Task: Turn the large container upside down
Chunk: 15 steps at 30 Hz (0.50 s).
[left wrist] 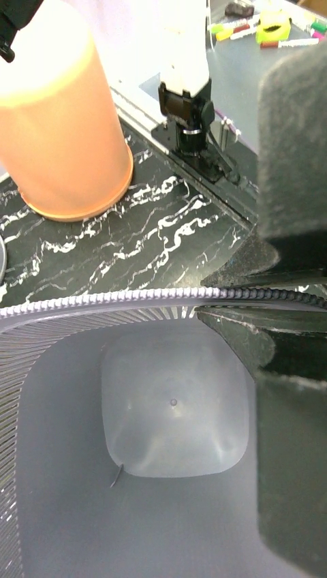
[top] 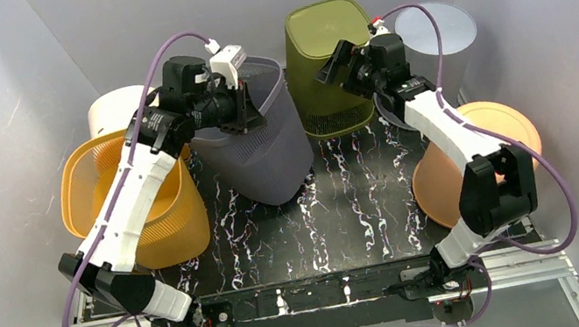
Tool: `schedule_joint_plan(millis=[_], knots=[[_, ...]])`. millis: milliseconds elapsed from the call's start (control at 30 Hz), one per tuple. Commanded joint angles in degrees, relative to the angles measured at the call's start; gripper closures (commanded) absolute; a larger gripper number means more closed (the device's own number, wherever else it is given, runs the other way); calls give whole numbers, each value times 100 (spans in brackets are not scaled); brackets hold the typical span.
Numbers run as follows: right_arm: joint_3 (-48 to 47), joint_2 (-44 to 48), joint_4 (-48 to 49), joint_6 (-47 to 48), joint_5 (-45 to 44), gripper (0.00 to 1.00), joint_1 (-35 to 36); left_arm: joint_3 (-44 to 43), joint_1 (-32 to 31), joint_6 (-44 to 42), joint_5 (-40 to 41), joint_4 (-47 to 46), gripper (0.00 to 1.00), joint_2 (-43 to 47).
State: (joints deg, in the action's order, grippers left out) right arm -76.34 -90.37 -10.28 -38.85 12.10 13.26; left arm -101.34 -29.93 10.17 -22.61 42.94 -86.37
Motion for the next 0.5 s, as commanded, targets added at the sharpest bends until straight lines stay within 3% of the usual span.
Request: schedule_joint_plan(millis=[0, 67, 233, 267, 333, 467], knots=[[197, 862, 16, 193, 413, 2, -14, 35, -94, 554, -671, -320, 100, 452], [418, 1323, -127, 267, 427, 2, -10, 46, -115, 707, -805, -508, 100, 505], [853, 2955, -1752, 574, -300, 2, -39, 752, -295, 1825, -1315, -1806, 100, 770], [750, 3194, -2605, 537, -796, 2, -58, 1188, -403, 2430, -1438, -2635, 100, 984], [582, 3655, -3253, 519, -1166, 2, -51, 1761, -632, 3222, -1434, -3697, 100, 1066], [-49, 3840, -4382, 658, -2127, 2, -51, 2131, -830, 3922, -1398, -4564, 100, 973]])
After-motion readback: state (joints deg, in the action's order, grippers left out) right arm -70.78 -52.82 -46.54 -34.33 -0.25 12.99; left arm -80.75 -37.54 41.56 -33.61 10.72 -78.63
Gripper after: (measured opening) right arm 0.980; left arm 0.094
